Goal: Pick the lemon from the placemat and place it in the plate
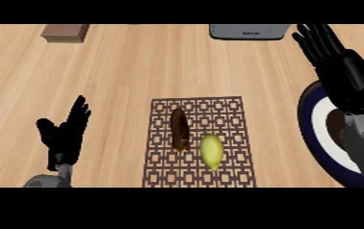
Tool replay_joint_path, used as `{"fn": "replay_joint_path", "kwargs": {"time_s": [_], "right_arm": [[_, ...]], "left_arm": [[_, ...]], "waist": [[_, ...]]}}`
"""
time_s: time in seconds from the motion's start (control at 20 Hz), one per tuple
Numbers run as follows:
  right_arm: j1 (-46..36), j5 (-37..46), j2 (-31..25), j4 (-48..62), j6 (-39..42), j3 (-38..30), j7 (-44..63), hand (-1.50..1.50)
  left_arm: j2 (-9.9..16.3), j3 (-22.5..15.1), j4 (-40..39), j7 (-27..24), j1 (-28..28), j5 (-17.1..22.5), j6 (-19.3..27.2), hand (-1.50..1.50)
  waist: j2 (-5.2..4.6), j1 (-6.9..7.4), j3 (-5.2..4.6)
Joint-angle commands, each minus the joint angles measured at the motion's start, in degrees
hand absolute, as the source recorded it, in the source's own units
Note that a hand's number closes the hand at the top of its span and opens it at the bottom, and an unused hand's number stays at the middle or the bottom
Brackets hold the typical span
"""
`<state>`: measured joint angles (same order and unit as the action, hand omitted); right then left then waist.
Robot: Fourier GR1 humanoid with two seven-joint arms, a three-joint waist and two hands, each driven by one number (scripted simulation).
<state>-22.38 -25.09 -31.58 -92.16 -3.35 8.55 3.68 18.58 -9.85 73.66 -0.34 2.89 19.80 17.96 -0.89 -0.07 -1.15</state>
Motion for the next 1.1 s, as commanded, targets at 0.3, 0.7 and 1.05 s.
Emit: {"fn": "replay_joint_path", "kwargs": {"time_s": [0.3,0.7,1.05], "right_arm": [[-2.72,11.77,-6.66,8.8,10.53,16.9,11.59,-1.5],[-11.66,37.83,-2.72,4.36,3.15,32.56,20.33,-1.5],[-15.92,43.62,8.87,1.11,7.4,36.35,44.16,-1.5]], "left_arm": [[6.73,-7.52,10.52,-5.97,12.78,-8.01,-10.5,0.0],[10.92,-6.31,13.82,-7.31,11.52,-6.85,-15.9,0.0],[10.47,-4.74,19.65,-4.9,7.15,-7.47,-14.67,0.0]], "waist": [[0.58,2.52,0.62],[1.35,2.26,0.97],[1.19,0.79,1.1]]}}
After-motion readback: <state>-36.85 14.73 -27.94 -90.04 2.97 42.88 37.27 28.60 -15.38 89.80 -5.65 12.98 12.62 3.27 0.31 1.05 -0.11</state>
